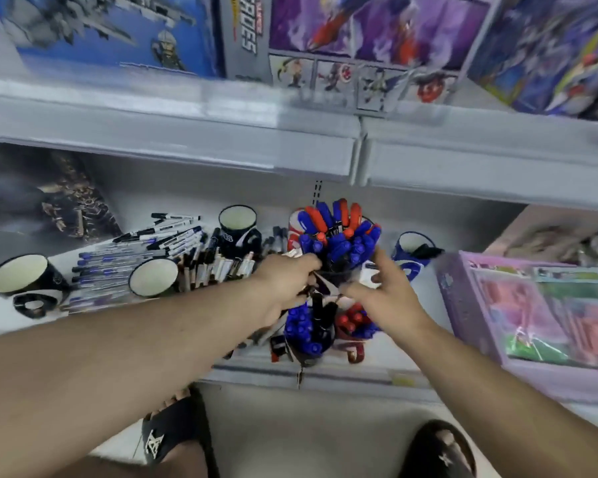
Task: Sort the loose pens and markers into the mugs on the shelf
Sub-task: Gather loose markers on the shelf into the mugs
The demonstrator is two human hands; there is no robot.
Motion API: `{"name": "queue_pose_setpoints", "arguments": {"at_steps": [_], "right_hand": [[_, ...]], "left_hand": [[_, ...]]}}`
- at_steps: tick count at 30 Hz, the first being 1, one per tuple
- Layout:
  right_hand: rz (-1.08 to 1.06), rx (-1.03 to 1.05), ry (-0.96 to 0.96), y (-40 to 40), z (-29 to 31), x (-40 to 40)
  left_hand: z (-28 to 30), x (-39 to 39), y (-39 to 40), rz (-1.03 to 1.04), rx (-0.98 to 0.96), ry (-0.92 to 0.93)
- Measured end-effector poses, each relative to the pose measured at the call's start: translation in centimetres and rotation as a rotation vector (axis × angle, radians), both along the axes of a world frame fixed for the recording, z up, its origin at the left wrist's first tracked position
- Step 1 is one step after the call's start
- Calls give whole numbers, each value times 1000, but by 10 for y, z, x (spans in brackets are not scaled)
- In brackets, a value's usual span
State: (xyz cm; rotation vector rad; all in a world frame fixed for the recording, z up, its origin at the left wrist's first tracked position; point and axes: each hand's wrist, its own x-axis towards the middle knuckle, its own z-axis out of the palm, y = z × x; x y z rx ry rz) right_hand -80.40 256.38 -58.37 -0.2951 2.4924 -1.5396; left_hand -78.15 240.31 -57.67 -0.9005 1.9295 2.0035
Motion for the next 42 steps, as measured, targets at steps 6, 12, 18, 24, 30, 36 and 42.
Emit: {"name": "queue_pose_setpoints", "arguments": {"at_steps": [6, 12, 18, 24, 30, 36, 42], "right_hand": [[-159, -117, -256, 98, -3, -4], [-316, -131, -373, 160, -33, -13], [-443, -112, -516, 187, -85, -24], [-517, -105, -586, 196, -119, -37], [-542, -93, -605, 195, -132, -48], [-530, -80, -601, 198, -134, -52], [-782, 290, -98, 184, -91, -25]], "left_hand": [[-24, -14, 114, -73, 94, -62], [-62, -31, 192, -59, 142, -154], [-115, -35, 240, 9, 123, -275], [-144, -45, 254, -44, 5, -294], [-159, -53, 255, -78, 10, -273], [-154, -55, 263, -196, 1, -240], [-116, -29, 241, -359, -18, -246]]}}
